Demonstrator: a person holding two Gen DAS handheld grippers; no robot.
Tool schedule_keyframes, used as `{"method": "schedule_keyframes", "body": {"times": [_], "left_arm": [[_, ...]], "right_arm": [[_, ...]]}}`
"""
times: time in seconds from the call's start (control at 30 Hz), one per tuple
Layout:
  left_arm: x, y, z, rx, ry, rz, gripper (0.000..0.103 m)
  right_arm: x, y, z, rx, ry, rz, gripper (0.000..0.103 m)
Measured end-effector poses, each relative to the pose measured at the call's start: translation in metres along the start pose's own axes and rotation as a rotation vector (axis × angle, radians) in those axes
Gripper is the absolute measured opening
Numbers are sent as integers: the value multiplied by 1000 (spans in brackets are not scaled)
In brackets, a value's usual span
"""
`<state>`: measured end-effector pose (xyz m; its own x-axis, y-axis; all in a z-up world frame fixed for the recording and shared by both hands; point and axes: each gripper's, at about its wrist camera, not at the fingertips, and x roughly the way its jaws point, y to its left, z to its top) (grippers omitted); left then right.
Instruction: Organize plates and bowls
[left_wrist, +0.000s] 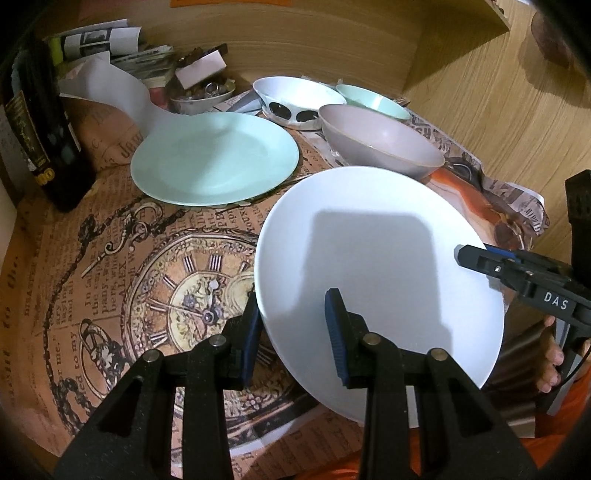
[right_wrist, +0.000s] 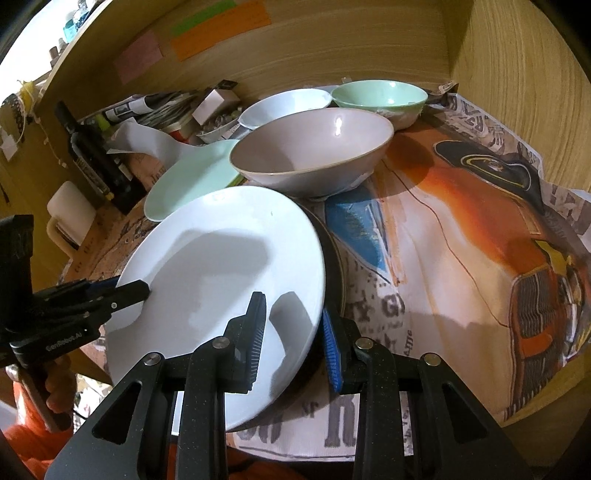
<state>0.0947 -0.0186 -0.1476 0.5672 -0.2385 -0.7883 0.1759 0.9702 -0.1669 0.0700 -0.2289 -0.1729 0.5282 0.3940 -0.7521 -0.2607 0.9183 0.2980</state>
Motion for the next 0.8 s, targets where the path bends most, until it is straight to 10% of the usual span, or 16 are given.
{"method": "schedule_keyframes", "body": {"times": [0.8], "left_arm": [[11,-11,7,76,-21,55,42]], "right_arm": [[-1,-3,1,-52,7,-80,29]]}}
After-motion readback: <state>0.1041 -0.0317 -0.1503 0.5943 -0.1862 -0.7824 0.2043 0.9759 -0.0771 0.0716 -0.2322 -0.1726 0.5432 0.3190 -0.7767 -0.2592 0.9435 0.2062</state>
